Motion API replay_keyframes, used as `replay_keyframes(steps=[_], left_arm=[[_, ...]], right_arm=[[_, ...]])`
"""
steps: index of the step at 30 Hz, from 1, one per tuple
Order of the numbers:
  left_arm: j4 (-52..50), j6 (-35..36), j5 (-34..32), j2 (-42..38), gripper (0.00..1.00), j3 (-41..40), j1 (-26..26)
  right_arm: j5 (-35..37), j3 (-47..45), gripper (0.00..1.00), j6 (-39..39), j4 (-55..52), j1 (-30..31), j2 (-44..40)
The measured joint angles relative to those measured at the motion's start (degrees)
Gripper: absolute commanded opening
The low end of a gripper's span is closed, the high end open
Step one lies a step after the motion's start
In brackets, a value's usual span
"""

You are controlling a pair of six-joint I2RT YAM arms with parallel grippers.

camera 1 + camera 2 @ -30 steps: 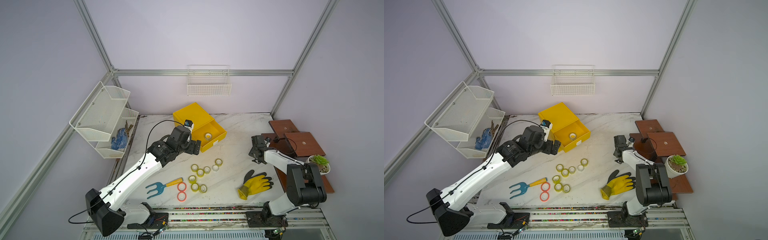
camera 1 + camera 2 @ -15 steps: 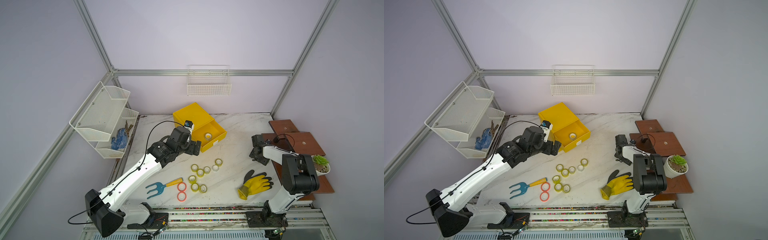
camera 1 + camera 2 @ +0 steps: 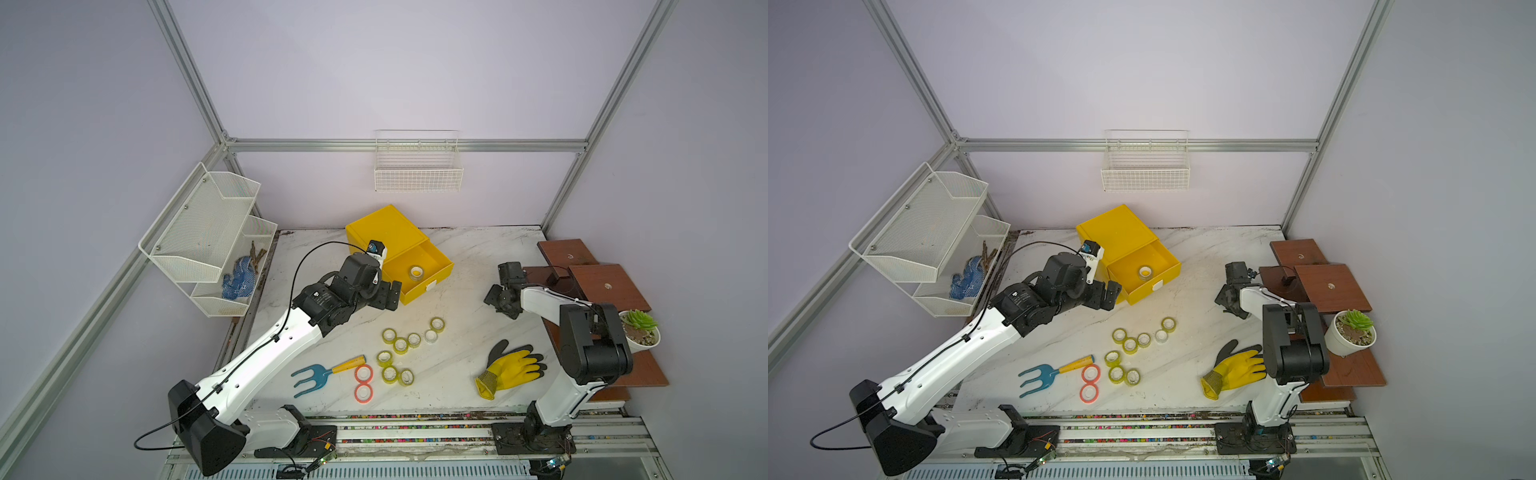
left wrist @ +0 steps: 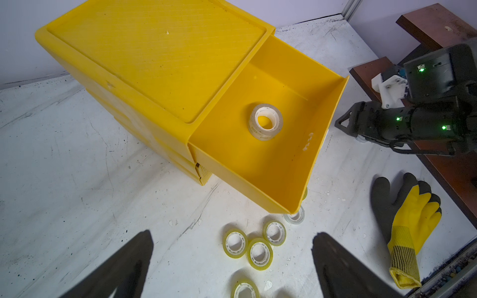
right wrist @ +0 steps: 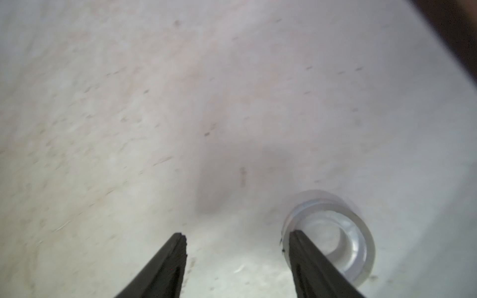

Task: Place the transparent tape into the drawer according to color
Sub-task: Move the tape to the center of the board.

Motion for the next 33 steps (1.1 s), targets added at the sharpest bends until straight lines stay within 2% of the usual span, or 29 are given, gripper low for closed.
replay_keyframes(steps=[6,16,25,33], left_arm=[[0.0,-0.02,0.0,0.0,1.0,0.0,0.0],[0.0,0.0,-0.87,0.0,1.0,0.0,0.0],[0.0,-0.02,-1.31,0.0,1.0,0.0,0.0],[-0.02,0.0,-1.38,0.2,1.0,0.0,0.0]], right_arm=[[-3.61,2.25,0.69,0.2,-3.19,4.13,0.09],[3.04,11.39,0.73,-8.0,-17.14,3.52,-1.33],[4.13,13.09,0.77,-11.02,-20.59,2.93,7.61],[4.15,13.16,0.7,-11.02,-19.91,2.67,8.04]])
